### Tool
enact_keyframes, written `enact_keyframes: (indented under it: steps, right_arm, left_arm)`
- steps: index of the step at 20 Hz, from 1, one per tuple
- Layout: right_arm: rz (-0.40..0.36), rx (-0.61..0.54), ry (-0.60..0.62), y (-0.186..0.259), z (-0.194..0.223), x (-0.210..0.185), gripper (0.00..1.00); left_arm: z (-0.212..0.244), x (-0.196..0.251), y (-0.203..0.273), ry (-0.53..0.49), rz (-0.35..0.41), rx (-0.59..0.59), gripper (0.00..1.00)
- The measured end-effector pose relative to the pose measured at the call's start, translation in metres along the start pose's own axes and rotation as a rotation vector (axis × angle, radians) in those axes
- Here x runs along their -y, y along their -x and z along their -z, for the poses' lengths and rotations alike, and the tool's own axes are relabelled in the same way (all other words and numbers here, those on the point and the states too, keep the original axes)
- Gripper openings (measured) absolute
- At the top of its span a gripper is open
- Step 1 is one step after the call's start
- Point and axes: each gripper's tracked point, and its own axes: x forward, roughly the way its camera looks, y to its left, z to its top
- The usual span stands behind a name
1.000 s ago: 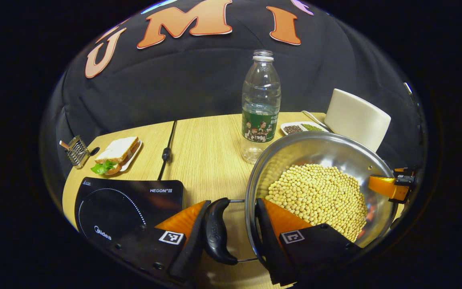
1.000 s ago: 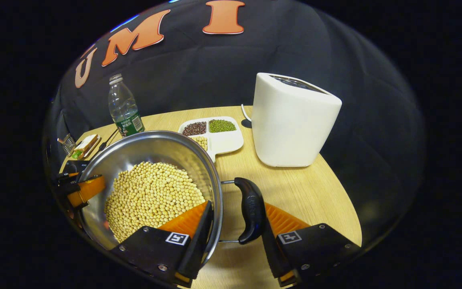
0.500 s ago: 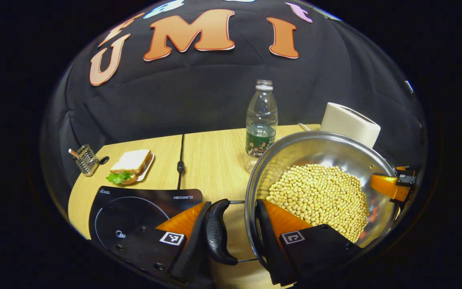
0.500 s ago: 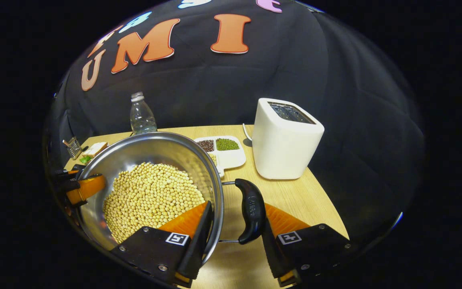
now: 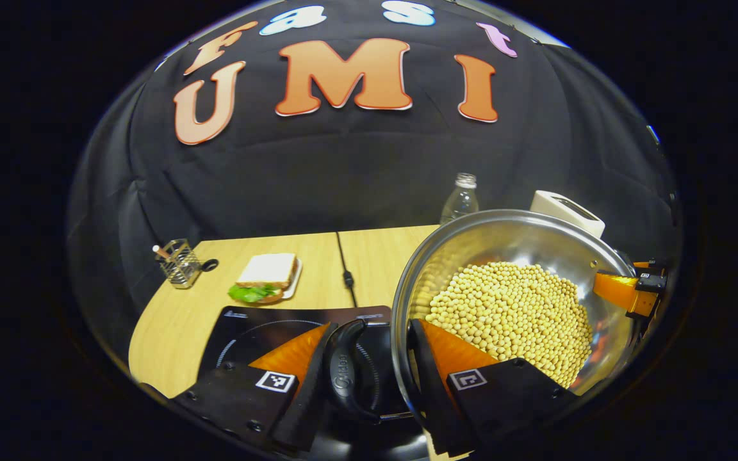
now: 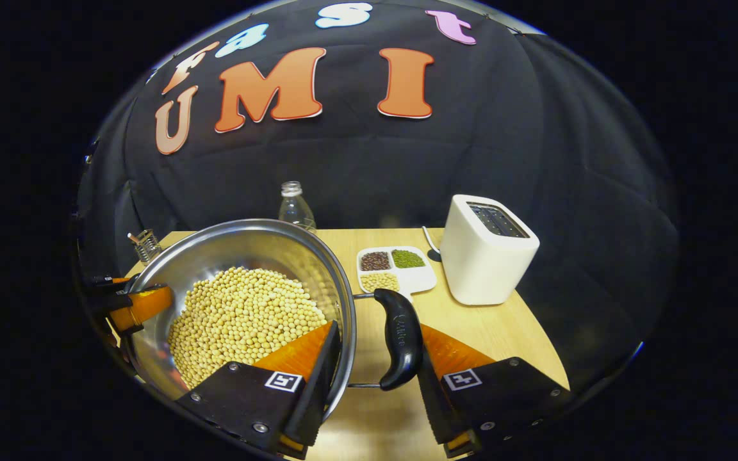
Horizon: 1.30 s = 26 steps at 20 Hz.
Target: First push the handle of the pot to place it horizontally, then grasp the pot with both hands and set it on the induction cooktop.
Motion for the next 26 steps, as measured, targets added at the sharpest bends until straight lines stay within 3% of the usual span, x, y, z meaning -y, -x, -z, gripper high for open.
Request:
enact_keyframes:
  steps: [4,16,24,25,26]
  right_arm:
    - [-0.058,0.007,0.025,0.004,-0.009,-0.051,0.66]
    - [-0.178,0.012,0.094,0.009,-0.037,-0.175,0.66]
    - [-0.204,0.006,0.106,0.004,-0.036,-0.211,0.66]
    - [-0.204,0.000,0.106,0.002,-0.035,-0.213,0.66]
    - [-0.205,-0.005,0.109,0.000,-0.034,-0.215,0.66]
  left_arm:
    - [-0.006,-0.052,0.025,0.008,-0.061,0.019,0.70]
    - [-0.007,-0.176,0.071,0.034,-0.208,0.039,0.73]
    - [-0.002,-0.211,0.074,0.036,-0.246,0.034,0.72]
    - [0.001,-0.214,0.075,0.036,-0.247,0.028,0.69]
    - [0.003,-0.215,0.072,0.037,-0.248,0.024,0.73]
